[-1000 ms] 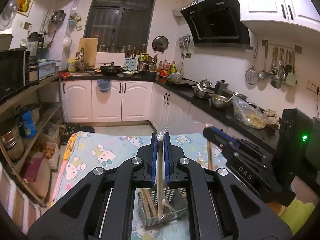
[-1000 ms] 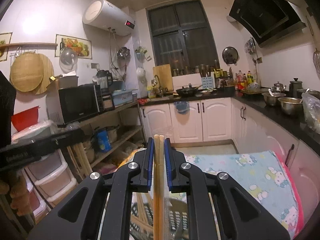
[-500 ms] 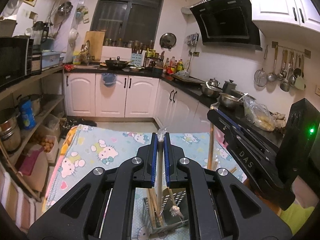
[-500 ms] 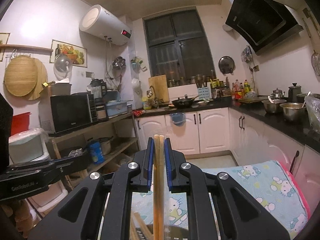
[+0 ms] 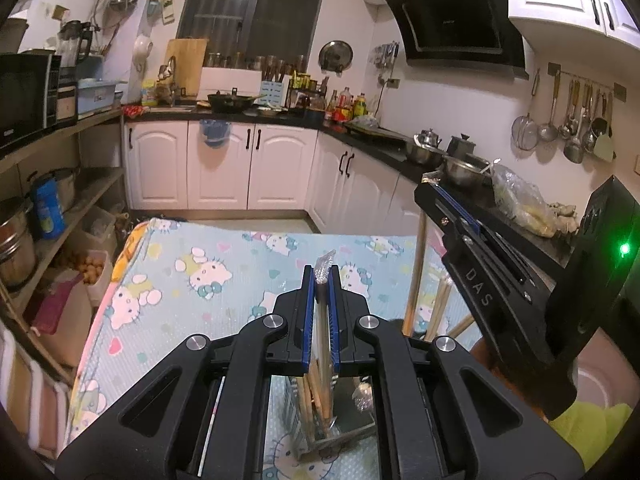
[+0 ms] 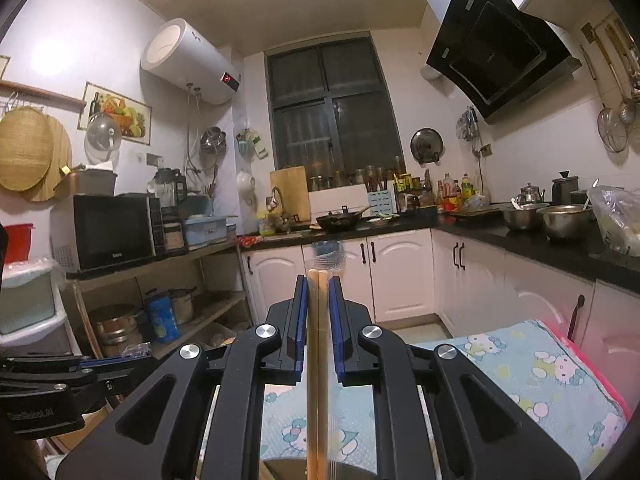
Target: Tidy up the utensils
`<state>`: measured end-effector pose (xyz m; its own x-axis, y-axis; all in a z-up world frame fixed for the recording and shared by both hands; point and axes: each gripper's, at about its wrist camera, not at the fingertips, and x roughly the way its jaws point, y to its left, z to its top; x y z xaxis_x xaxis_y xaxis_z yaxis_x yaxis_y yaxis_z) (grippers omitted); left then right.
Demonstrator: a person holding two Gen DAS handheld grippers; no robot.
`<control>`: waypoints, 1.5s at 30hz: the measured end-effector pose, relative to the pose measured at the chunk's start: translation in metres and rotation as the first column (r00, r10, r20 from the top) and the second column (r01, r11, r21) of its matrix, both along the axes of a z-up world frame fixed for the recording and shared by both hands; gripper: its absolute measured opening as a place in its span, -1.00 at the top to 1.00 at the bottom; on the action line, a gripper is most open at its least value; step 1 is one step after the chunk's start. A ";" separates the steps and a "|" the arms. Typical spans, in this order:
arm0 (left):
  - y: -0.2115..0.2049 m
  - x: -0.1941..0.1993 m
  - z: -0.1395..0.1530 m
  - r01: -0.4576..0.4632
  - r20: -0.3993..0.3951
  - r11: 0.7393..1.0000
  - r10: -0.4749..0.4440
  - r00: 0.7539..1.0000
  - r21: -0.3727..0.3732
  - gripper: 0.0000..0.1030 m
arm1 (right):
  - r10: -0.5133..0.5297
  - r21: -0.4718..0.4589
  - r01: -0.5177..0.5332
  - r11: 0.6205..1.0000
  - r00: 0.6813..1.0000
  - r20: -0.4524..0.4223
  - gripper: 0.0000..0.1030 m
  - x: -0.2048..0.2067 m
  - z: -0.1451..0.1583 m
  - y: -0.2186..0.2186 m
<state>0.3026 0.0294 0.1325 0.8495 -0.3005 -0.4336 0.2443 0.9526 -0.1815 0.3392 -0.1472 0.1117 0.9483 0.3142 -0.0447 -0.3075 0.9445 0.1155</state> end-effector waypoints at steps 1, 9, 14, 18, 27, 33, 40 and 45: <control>0.000 0.000 -0.003 0.000 -0.006 1.000 0.000 1.000 -0.001 0.96 | 0.001 -0.004 -0.001 1.000 1.000 0.000 0.79 -0.001 -0.003 0.001; -0.001 0.003 -0.020 -0.009 -0.043 1.000 0.009 0.999 0.001 0.96 | 0.021 -0.016 -0.021 1.000 0.999 -0.027 0.78 -0.011 -0.025 0.003; -0.001 0.003 -0.030 -0.010 -0.066 1.000 0.010 0.998 -0.002 0.96 | 0.040 -0.023 -0.041 0.999 0.996 -0.080 0.78 -0.015 -0.037 0.002; -0.001 0.001 -0.037 -0.014 -0.081 1.000 0.013 0.997 -0.007 0.96 | 0.059 -0.022 -0.062 0.998 0.990 -0.129 0.77 -0.020 -0.044 -0.003; 0.003 -0.007 -0.043 -0.029 -0.106 1.000 0.028 0.994 -0.011 0.70 | 0.072 -0.043 -0.082 0.996 0.977 -0.200 0.64 -0.043 -0.050 -0.019; 0.005 -0.020 -0.044 -0.042 -0.115 0.999 0.040 0.993 -0.010 0.47 | 0.079 -0.042 -0.092 0.995 0.967 -0.243 0.53 -0.061 -0.054 -0.029; 0.008 -0.038 -0.048 -0.055 -0.126 0.998 0.054 0.991 -0.006 0.32 | 0.094 -0.050 -0.112 0.992 0.957 -0.275 0.30 -0.084 -0.057 -0.037; 0.009 -0.053 -0.052 -0.059 -0.131 0.998 0.059 0.990 0.000 0.14 | 0.097 -0.065 -0.121 0.990 0.951 -0.293 0.15 -0.104 -0.059 -0.043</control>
